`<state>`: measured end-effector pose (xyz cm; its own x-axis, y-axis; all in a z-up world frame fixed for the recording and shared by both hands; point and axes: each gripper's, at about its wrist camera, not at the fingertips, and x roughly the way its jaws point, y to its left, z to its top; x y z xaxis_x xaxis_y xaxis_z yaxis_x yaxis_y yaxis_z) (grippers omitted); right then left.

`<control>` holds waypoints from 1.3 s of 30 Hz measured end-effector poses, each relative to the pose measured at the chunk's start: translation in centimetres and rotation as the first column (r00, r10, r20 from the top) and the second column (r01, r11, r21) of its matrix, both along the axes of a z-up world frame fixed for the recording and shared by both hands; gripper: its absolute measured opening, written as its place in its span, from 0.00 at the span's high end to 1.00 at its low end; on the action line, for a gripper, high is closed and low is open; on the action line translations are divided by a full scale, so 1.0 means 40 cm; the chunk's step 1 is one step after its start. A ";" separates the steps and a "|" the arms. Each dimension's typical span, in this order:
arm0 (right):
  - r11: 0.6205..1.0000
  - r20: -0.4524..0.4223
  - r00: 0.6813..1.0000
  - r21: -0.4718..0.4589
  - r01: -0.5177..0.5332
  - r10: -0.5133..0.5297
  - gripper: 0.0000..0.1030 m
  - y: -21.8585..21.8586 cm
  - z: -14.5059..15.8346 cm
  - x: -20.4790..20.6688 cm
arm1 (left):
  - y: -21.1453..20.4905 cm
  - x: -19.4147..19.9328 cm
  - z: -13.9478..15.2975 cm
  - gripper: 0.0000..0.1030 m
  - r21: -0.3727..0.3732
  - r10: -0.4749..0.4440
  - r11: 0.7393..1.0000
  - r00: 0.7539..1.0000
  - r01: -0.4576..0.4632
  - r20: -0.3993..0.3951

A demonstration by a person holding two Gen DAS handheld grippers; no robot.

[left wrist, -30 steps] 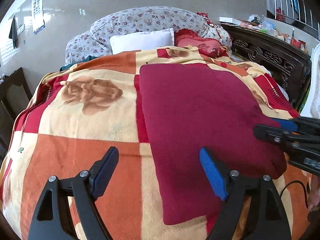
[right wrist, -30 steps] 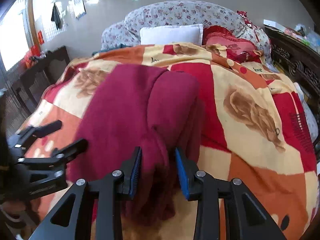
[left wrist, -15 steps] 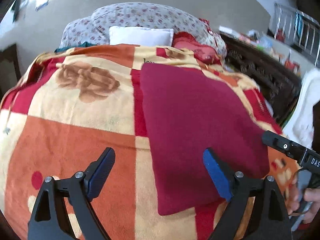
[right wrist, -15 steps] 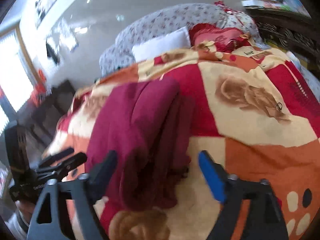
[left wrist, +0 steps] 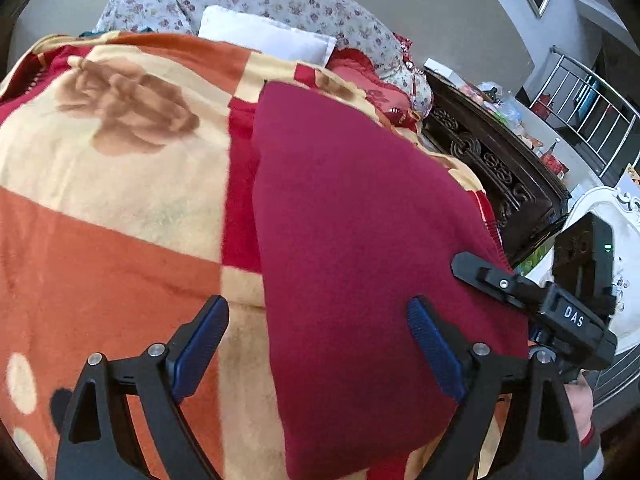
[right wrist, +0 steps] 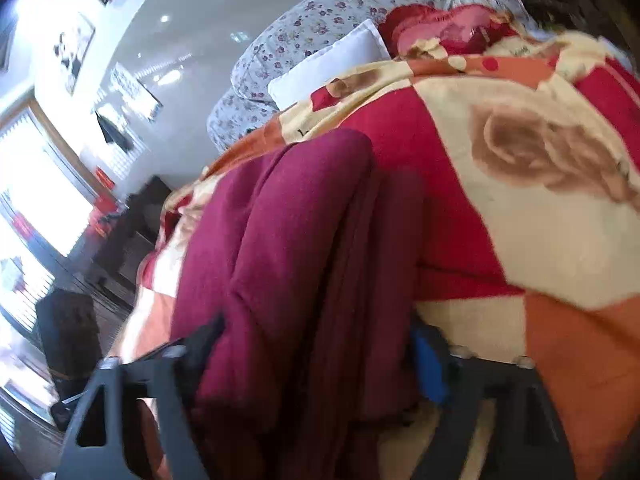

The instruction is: Fold small clothes

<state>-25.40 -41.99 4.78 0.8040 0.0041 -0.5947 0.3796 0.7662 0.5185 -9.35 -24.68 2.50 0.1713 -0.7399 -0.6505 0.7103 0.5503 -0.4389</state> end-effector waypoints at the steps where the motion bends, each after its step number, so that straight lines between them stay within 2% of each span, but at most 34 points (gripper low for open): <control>1: 1.000 0.001 1.000 -0.017 -0.006 0.006 0.44 0.007 0.011 -0.004 | -0.002 -0.002 0.002 0.29 -0.008 -0.016 1.000 1.000 0.016 -0.009; 2: 0.999 0.000 1.000 -0.033 -0.011 0.011 0.46 0.016 0.022 -0.010 | -0.004 -0.009 0.011 0.41 -0.017 -0.048 0.999 0.999 0.048 -0.017; 6: 0.997 0.027 0.999 -0.069 -0.039 0.041 0.50 0.074 0.084 -0.039 | 0.019 -0.053 0.061 0.57 0.012 -0.061 0.998 0.996 0.061 0.058; 11: 0.989 0.052 0.990 -0.066 -0.129 0.132 0.51 0.195 0.141 -0.069 | 0.152 -0.104 0.143 0.58 0.011 -0.045 0.999 0.994 0.045 0.104; 14: 0.981 0.045 0.981 -0.046 -0.187 0.189 0.50 0.285 0.136 -0.085 | 0.247 -0.132 0.164 0.58 0.056 -0.036 0.998 0.995 0.030 0.098; 17: 0.974 0.006 0.974 -0.012 -0.226 0.227 0.49 0.364 0.094 -0.095 | 0.340 -0.173 0.147 0.58 0.108 -0.023 0.994 0.994 0.011 0.111; 18: 0.973 -0.020 0.973 -0.002 -0.231 0.231 0.44 0.379 0.079 -0.092 | 0.356 -0.182 0.134 0.57 0.123 -0.017 0.992 0.994 0.004 0.108; 19: 0.972 -0.075 0.969 0.009 -0.237 0.237 0.41 0.396 0.054 -0.087 | 0.372 -0.193 0.114 0.57 0.155 -0.015 0.988 0.994 -0.002 0.108; 21: 0.971 -0.165 0.957 -0.003 -0.241 0.237 0.40 0.413 0.030 -0.091 | 0.389 -0.212 0.071 0.57 0.235 -0.016 0.972 0.990 -0.017 0.137; 22: 0.973 -0.161 0.962 -0.021 -0.228 0.222 0.39 0.416 0.037 -0.111 | 0.402 -0.220 0.057 0.55 0.254 -0.008 0.966 0.986 -0.035 0.167; 25: 0.984 -0.071 0.982 -0.038 -0.175 0.172 0.38 0.410 0.099 -0.162 | 0.432 -0.247 0.077 0.44 0.243 0.022 0.966 0.962 -0.091 0.273; 27: 0.978 -0.049 0.984 -0.113 -0.177 0.172 0.39 0.423 0.148 -0.162 | 0.438 -0.266 0.101 0.42 0.248 0.031 0.961 0.942 -0.120 0.335; 29: 0.955 -0.073 0.977 -0.208 -0.212 0.201 0.41 0.454 0.182 -0.135 | 0.436 -0.275 0.111 0.40 0.246 0.036 0.960 0.932 -0.132 0.360; 31: 0.944 -0.087 0.972 -0.236 -0.231 0.216 0.53 0.477 0.185 -0.091 | 0.424 -0.280 0.110 0.37 0.251 0.031 0.959 0.930 -0.130 0.366; 34: 0.914 -0.203 0.955 -0.303 -0.270 0.215 0.66 0.504 0.135 -0.029 | 0.408 -0.276 0.079 0.37 0.275 0.037 0.951 0.939 -0.138 0.342; 36: 0.892 -0.281 0.943 -0.358 -0.277 0.180 0.67 0.501 0.085 0.001 | 0.407 -0.279 0.063 0.34 0.268 0.049 0.952 0.940 -0.146 0.337; 37: 0.894 -0.309 0.936 -0.353 -0.276 0.167 0.68 0.490 0.056 0.011 | 0.407 -0.275 0.059 0.32 0.261 0.058 0.953 0.940 -0.152 0.335; 39: 0.907 -0.310 0.936 -0.323 -0.269 0.167 0.68 0.472 0.029 0.012 | 0.403 -0.274 0.054 0.29 0.256 0.062 0.955 0.943 -0.152 0.327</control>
<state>-24.90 -23.11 5.93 0.6163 -0.0914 -0.7822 0.2673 0.9585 0.0986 -20.30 -8.55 4.65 0.4666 -0.5062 -0.7253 0.7161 0.6975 -0.0261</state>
